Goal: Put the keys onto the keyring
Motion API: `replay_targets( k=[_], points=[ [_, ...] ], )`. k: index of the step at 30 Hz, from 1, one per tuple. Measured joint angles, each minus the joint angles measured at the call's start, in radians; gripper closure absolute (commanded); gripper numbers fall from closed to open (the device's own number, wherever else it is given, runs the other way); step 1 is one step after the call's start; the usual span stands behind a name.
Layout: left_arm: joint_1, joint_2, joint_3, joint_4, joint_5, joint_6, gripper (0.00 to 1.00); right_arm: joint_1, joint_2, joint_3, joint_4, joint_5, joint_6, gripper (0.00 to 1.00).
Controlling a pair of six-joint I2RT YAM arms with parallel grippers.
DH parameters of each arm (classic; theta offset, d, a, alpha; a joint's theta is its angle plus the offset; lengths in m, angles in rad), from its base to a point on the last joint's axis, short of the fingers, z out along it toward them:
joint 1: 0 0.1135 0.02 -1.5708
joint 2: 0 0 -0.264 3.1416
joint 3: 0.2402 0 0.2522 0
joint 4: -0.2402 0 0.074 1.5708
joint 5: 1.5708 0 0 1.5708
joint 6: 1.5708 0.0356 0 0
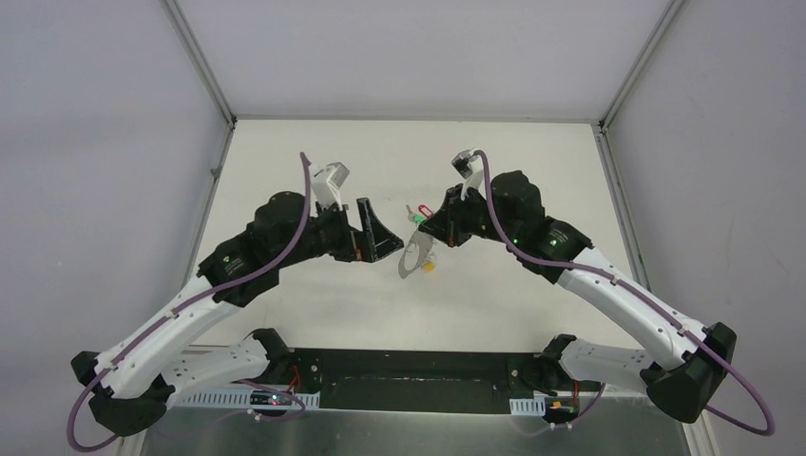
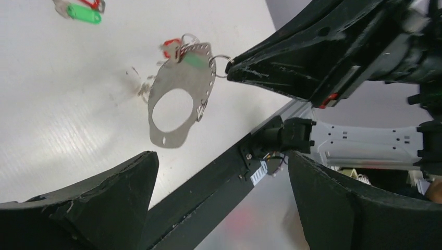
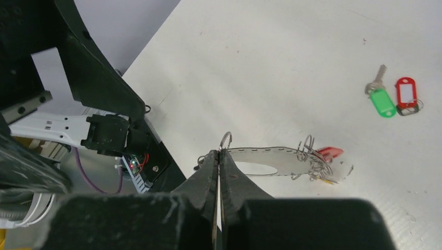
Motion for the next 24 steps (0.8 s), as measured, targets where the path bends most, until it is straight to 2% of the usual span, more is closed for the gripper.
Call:
replay_targets(
  k=[5, 9, 17, 24],
  points=[
    [0.0, 0.131, 0.0, -0.003, 0.062, -0.006, 0.15, 0.0, 0.001, 0.034, -0.069, 0.058, 0.017, 1.0],
    [0.0, 0.21, 0.003, -0.006, 0.086, 0.018, 0.3, 0.0, 0.001, 0.044, -0.091, 0.063, 0.027, 1.0],
    [0.0, 0.244, 0.012, 0.006, 0.095, 0.157, 0.3, 0.0, 0.001, 0.045, -0.117, 0.049, 0.031, 1.0],
    [0.0, 0.196, 0.008, 0.018, 0.124, 0.355, 0.27, 0.0, 0.002, 0.059, -0.121, 0.026, 0.03, 1.0]
  ],
)
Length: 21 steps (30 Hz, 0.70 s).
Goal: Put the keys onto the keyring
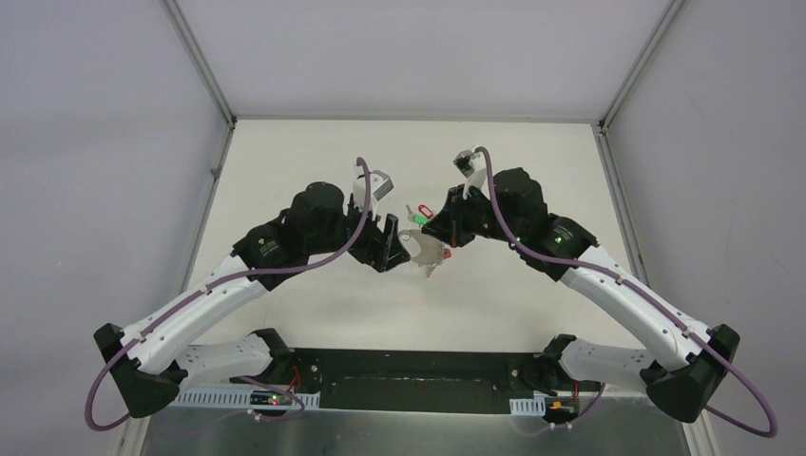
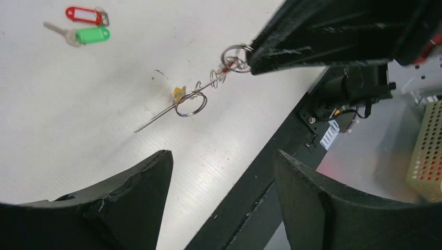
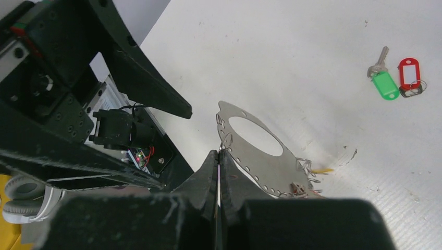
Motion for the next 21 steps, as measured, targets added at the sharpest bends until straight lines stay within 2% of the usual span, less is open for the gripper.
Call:
replay_targets(
  k=[7, 11, 14, 16, 21],
  points=[
    [0.0, -0.096, -0.064, 0.089, 0.095, 0.261, 0.26, 0.0, 0.01, 0.012, -0.004, -0.023, 0.0, 1.0],
    [0.0, -0.058, -0.09, 0.146, 0.116, 0.302, 0.31, 0.0, 0.018, 0.013, -0.004, -0.031, 0.001, 1.0],
    [0.0, -0.005, -0.102, 0.172, 0.108, 0.305, 0.41, 0.0, 0.022, 0.013, -0.005, -0.039, 0.001, 1.0],
    [0.0, 0.019, -0.114, 0.177, 0.099, 0.306, 0.52, 0.0, 0.023, 0.013, -0.005, -0.043, 0.002, 1.0],
    [-0.002, 0.026, -0.14, 0.188, 0.089, 0.304, 0.88, 0.0, 0.024, 0.014, -0.008, -0.045, 0.002, 1.0]
  ],
)
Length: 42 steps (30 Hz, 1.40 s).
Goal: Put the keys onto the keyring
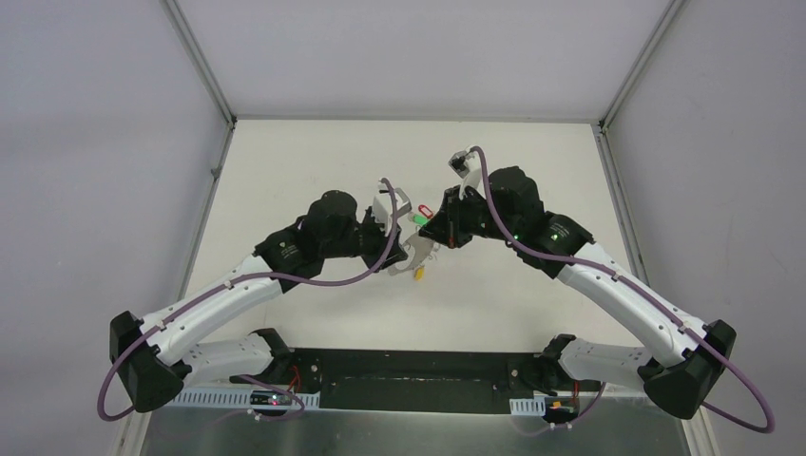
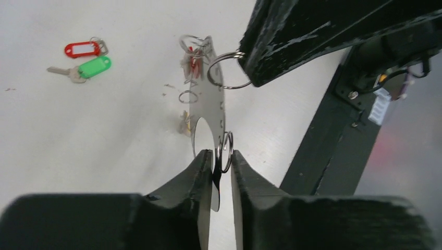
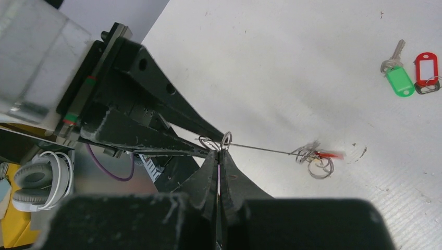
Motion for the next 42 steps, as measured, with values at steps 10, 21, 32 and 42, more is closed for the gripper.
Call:
replay_targets(
  k=[10, 21, 32, 42],
  points=[
    [-0.005, -0.052, -0.019, 0.012, 0.016, -0.051, 1.0, 0.0, 0.001, 0.0, 0.007, 0.0, 0.0, 1.0],
    [-0.005, -0.051, 0.001, -0.01, 0.031, -0.234, 1.0, 0.002, 0.003, 0.0, 0.034, 0.002, 0.01, 1.0],
    [-0.005, -0.037, 0.034, -0.028, 0.048, -0.364, 1.0, 0.026, 0.003, -0.021, 0.088, 0.05, 0.01, 1.0],
    [-0.005, -0.042, 0.034, -0.046, 0.043, -0.441, 1.0, 0.04, -0.017, -0.084, 0.171, 0.066, 0.01, 1.0]
  ],
)
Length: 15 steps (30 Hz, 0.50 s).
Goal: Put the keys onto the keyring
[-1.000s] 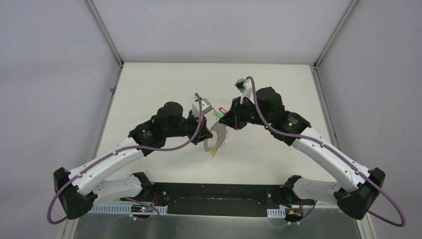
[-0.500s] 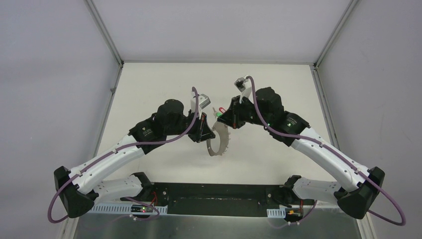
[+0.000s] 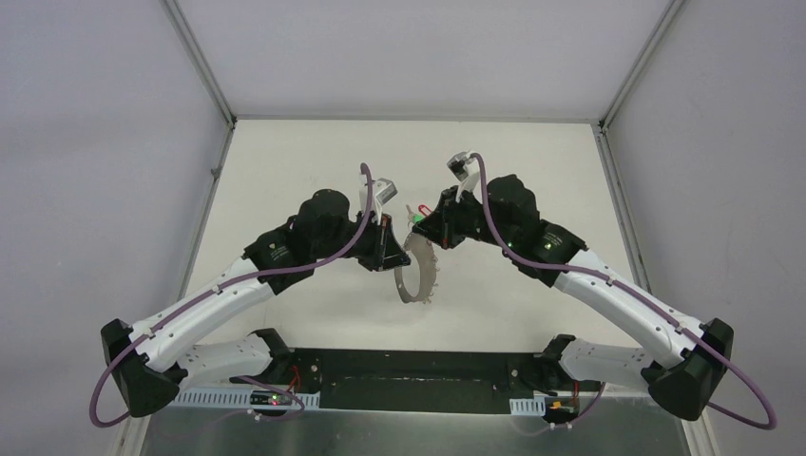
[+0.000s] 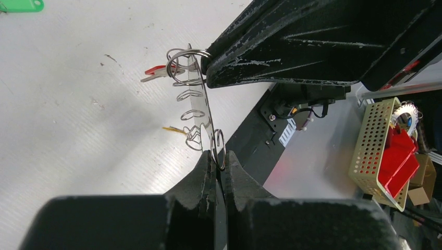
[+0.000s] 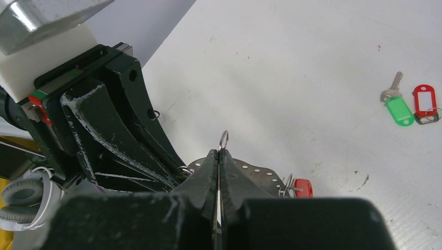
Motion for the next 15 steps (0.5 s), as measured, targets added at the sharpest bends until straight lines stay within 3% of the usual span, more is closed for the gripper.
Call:
replay_targets(
  k=[15],
  points=[
    [0.0, -0.059, -0.002, 0.045, -0.03, -0.119, 1.0, 0.006, -0.066, -0.079, 0.167, 0.01, 0.027, 1.0]
  ],
)
